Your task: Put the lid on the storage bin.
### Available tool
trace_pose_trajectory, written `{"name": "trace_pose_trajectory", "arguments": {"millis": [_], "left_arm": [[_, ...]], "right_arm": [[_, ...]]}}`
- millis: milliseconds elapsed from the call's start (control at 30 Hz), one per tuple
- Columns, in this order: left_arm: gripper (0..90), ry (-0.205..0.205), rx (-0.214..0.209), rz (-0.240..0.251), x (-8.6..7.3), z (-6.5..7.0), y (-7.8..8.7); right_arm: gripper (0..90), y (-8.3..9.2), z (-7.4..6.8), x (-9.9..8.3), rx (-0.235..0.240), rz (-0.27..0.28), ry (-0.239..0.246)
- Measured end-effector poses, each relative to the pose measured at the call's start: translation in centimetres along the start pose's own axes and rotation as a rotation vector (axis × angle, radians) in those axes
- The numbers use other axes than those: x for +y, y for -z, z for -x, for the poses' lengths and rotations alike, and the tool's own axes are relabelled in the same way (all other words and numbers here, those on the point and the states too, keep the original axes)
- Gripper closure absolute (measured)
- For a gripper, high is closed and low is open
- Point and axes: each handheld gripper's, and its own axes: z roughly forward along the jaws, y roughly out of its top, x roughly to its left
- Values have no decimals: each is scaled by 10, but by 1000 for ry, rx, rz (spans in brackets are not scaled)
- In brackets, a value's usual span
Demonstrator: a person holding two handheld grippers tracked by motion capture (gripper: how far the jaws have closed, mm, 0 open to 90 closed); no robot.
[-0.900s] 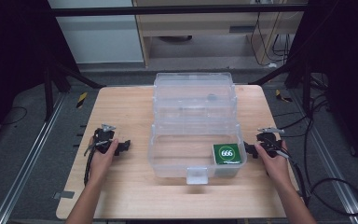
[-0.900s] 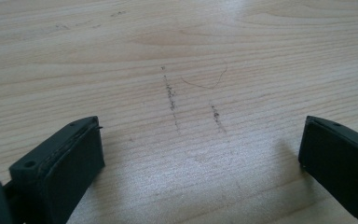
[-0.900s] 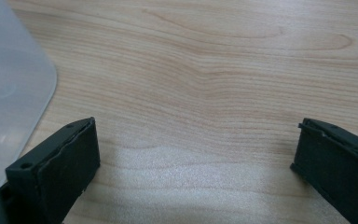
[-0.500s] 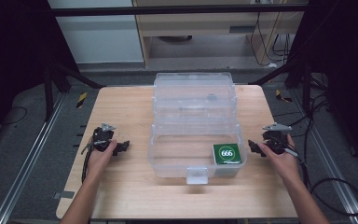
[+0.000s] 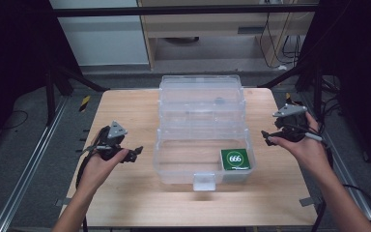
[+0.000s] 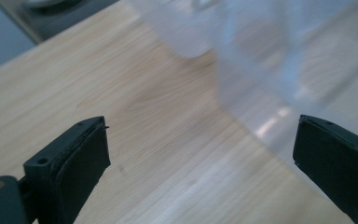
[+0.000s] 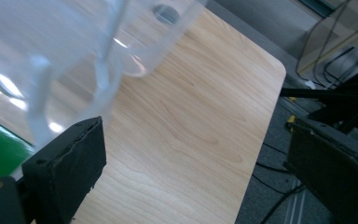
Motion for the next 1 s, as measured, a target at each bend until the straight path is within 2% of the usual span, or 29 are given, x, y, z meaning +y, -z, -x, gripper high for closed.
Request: {"name": "trace_pose_trajectory", "arguments": {"millis": [33, 67, 133, 200, 233, 267, 300, 400, 533, 600, 633, 700, 767, 833, 933, 967, 1000], "left_arm": [[29, -25, -44, 33, 13, 12, 9], [29, -35, -56, 46, 20, 17, 12], [37, -94, -55, 48, 31, 24, 18], [35, -107, -60, 54, 36, 27, 20], [37, -119, -73, 58, 44, 31, 21], [36, -119, -73, 58, 44, 31, 21], [35, -119, -97, 56, 50, 37, 19], [29, -162, -122, 32, 59, 44, 15], [29, -196, -146, 17, 68, 52, 11], [32, -212, -166, -17, 73, 56, 9], [35, -212, -166, -17, 73, 56, 9], [40, -227, -211, -38, 77, 61, 6], [38, -234, -226, -38, 78, 64, 3], [37, -234, -262, -45, 80, 66, 0], [35, -245, -284, -32, 81, 69, -3], [33, -257, -308, -23, 83, 71, -6], [32, -257, -308, -23, 83, 71, -6]], "right_arm": [[59, 6, 1, 11, 29, -1, 12], [62, 9, 1, 16, 36, -8, 17], [54, 15, 0, 23, 43, -8, 27], [56, 18, -1, 28, 50, 0, 42], [62, 24, -5, 40, 61, 11, 93], [62, 24, -5, 40, 61, 11, 93], [81, 26, -7, 49, 64, 9, 132], [122, 28, -12, 65, 79, 16, 176], [176, 29, -15, 87, 126, 23, 238], [198, 28, -16, 97, 132, 30, 256], [198, 28, -16, 97, 132, 30, 256], [221, 26, -19, 108, 158, 48, 274], [233, 23, -23, 114, 172, 54, 304], [239, 17, -26, 118, 192, 52, 326], [252, 7, -34, 125, 215, 44, 367], [256, 4, -37, 128, 220, 36, 386], [272, 2, -39, 131, 224, 36, 405]]}}
